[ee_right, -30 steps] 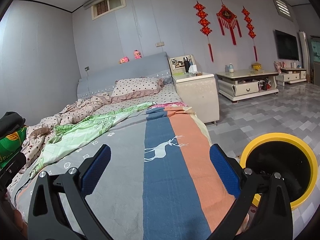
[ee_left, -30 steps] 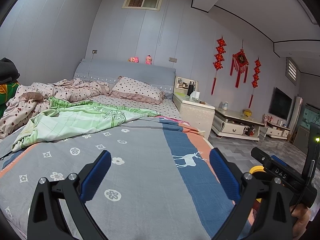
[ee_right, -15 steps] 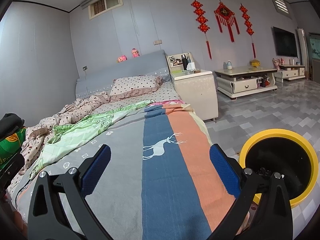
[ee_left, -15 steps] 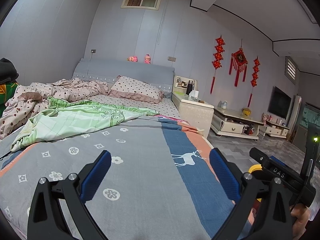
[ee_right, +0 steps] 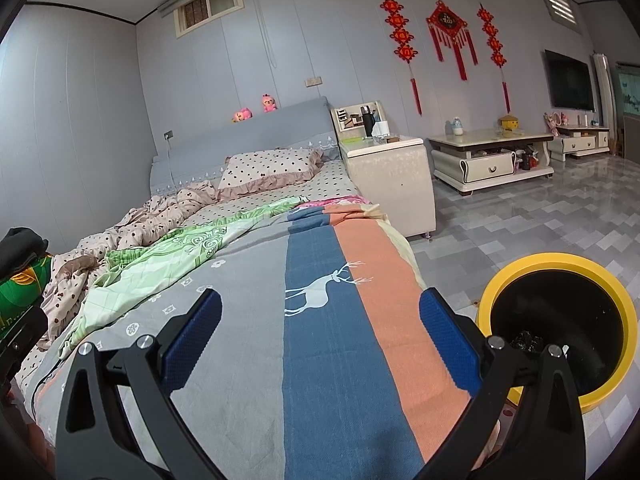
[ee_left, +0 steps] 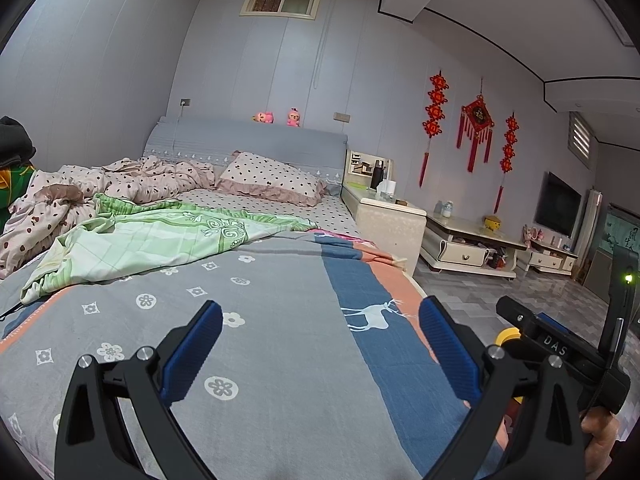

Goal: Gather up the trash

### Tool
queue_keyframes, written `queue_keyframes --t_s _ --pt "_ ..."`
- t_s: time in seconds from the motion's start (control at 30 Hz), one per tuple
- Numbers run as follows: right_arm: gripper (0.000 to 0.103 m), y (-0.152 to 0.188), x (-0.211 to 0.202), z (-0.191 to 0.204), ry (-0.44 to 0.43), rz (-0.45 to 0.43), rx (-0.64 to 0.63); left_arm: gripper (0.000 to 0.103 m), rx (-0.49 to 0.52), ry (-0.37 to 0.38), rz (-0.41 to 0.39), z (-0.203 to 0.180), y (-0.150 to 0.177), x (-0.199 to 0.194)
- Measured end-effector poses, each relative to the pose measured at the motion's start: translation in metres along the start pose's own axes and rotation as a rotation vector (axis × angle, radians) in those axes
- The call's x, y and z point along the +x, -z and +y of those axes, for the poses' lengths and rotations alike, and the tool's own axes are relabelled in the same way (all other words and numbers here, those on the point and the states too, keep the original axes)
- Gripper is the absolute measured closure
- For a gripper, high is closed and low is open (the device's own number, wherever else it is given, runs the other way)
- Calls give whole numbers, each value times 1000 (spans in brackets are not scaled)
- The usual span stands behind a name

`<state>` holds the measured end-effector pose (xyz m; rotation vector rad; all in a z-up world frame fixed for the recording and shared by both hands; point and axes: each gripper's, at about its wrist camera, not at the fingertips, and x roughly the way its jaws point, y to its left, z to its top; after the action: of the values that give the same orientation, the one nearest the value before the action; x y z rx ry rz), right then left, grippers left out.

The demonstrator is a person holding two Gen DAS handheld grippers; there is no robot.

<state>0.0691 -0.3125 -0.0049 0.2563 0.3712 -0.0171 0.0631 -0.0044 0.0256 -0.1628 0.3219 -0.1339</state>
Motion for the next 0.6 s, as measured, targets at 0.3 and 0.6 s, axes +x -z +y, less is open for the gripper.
queue_keyframes --t_s 0.3,0.6 --pt "8 5 0 -1 6 7 9 8 5 4 3 -4 1 1" --pt "8 6 2 -1 8 14 15 8 6 7 8 -3 1 3"
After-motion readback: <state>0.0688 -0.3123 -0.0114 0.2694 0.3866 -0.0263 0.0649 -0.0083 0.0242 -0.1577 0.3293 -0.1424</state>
